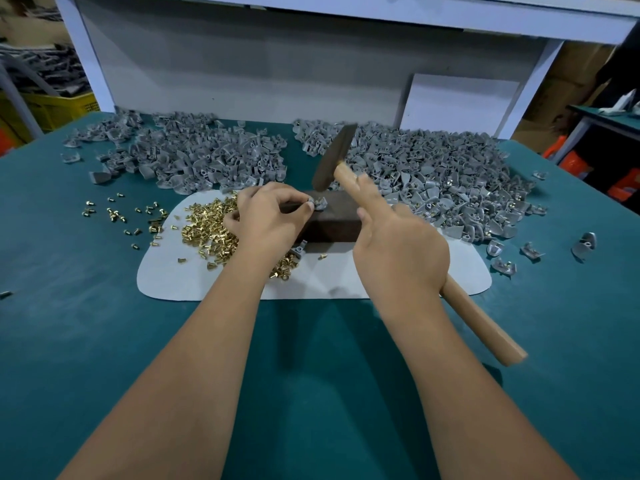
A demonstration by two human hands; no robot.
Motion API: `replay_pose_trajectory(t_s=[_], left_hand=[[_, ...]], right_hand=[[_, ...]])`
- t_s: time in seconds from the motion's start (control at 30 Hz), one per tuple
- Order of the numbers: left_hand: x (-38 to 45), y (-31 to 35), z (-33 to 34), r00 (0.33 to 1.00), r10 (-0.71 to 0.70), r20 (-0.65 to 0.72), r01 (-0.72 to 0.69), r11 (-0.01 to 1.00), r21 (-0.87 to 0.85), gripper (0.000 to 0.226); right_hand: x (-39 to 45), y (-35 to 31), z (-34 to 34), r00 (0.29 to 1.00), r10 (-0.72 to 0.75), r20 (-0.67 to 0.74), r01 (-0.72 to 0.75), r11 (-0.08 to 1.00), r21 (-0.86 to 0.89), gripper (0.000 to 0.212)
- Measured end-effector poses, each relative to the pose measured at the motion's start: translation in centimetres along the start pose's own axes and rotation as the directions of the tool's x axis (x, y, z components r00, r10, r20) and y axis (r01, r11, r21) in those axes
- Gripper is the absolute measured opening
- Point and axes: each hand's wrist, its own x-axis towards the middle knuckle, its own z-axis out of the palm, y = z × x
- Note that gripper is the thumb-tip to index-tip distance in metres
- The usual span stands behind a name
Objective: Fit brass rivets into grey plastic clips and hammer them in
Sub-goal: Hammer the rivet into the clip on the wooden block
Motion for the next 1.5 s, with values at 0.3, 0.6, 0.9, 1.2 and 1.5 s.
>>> replay_pose_trajectory(t_s=[0.3, 0.6, 0.9, 1.2, 1.5], left_hand=[[0.1, -0.02, 0.03, 1.0, 0.005, 0.002, -0.005, 1.0, 0.018, 0.011], [0.17, -0.23, 0.21, 1.0, 0.008, -0.003, -0.008, 1.0, -0.002, 0.013], [0.15, -0.2, 0.13, 1.0, 0.03, -0.002, -0.03, 0.999, 0.021, 0.014], [0.36, -0.28, 0.33, 1.0, 0.003, -0.01, -0.003, 1.0, 0.028, 0.008], [0.38, -0.31, 0.3, 1.0, 0.0, 0.0, 0.0, 1.0, 0.022, 0.01]], right_hand=[[0.14, 0.77, 0.22, 1.0, 0.008, 0.002, -0.008, 1.0, 0.022, 0.047], [0.21, 0.59, 0.2, 0.999, 0.041, -0.015, -0.04, 0.997, 0.065, 0.046], [0.07, 0.15, -0.16, 0.998, 0.012, -0.059, -0.007, 0.996, 0.092, 0.047], [0.21, 0.74, 0.06, 0.999, 0.022, 0.026, -0.023, 0.999, 0.041, 0.047], [0.33, 0.88, 0.35, 0.998, 0.054, 0.023, -0.055, 0.997, 0.052, 0.048]])
